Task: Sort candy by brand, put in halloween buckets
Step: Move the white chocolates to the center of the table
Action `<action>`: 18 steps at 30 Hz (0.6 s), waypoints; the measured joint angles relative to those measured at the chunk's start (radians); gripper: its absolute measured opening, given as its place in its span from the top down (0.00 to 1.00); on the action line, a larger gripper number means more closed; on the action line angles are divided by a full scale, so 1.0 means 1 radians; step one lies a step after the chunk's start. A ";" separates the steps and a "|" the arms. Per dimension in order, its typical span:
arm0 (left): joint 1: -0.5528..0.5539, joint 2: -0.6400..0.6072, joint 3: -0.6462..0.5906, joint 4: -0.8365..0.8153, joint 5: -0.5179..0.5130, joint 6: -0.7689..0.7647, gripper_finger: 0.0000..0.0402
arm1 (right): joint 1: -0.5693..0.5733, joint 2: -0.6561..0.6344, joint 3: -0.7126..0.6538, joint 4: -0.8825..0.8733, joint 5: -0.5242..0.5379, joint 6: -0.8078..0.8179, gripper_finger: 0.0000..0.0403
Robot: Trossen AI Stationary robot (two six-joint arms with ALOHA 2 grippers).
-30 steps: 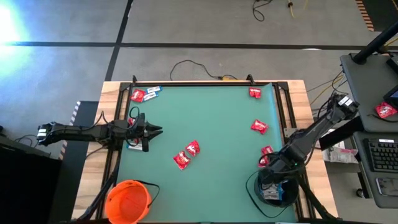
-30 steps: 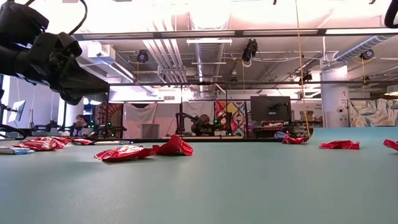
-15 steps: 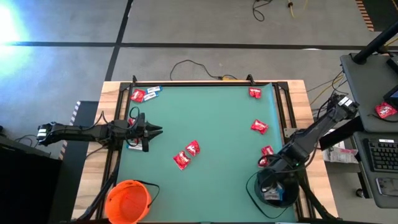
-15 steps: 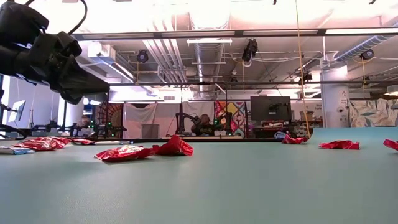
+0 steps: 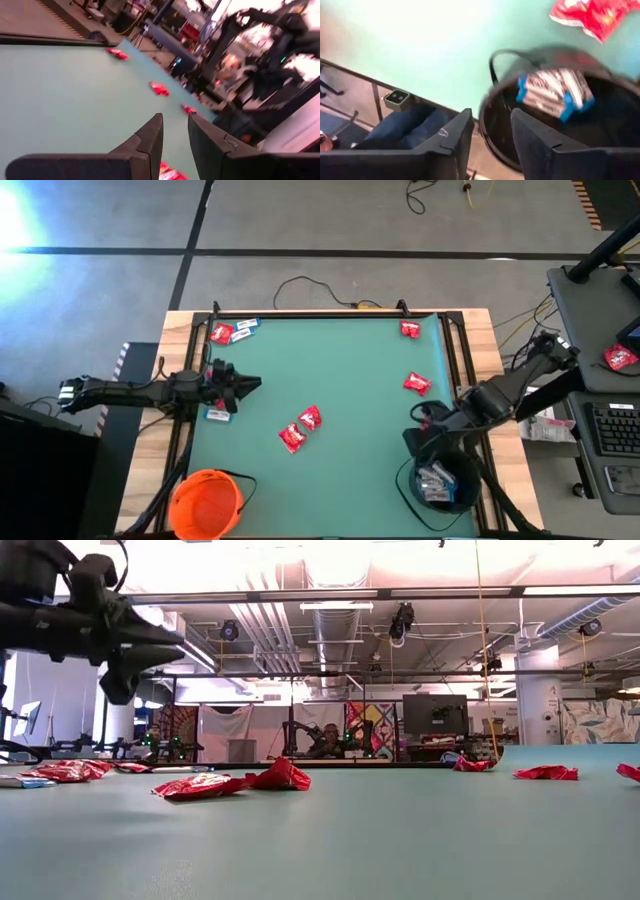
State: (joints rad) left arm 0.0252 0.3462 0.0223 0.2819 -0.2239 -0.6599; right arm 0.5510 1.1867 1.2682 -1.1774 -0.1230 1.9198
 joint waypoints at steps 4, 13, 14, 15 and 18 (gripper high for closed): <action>0.004 0.047 0.035 0.006 -0.036 -0.077 0.81 | -0.084 0.033 -0.018 0.012 0.038 -0.165 0.73; 0.114 0.301 0.465 -0.737 -0.170 -0.162 0.77 | -0.276 0.188 -0.009 0.169 0.094 -0.575 0.75; 0.155 0.339 0.510 -0.814 -0.143 -0.163 0.75 | -0.287 0.207 0.001 0.195 0.095 -0.606 0.75; 0.199 0.375 0.546 -0.869 -0.119 -0.152 0.74 | -0.293 0.228 0.013 0.219 0.099 -0.636 0.74; 0.332 0.478 0.616 -0.937 -0.071 -0.057 0.70 | -0.297 0.295 0.056 0.298 0.101 -0.740 0.71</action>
State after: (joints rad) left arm 0.3577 0.8246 0.6388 -0.6554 -0.2951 -0.7166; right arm 0.2543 1.4821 1.3241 -0.8796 -0.0223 1.1794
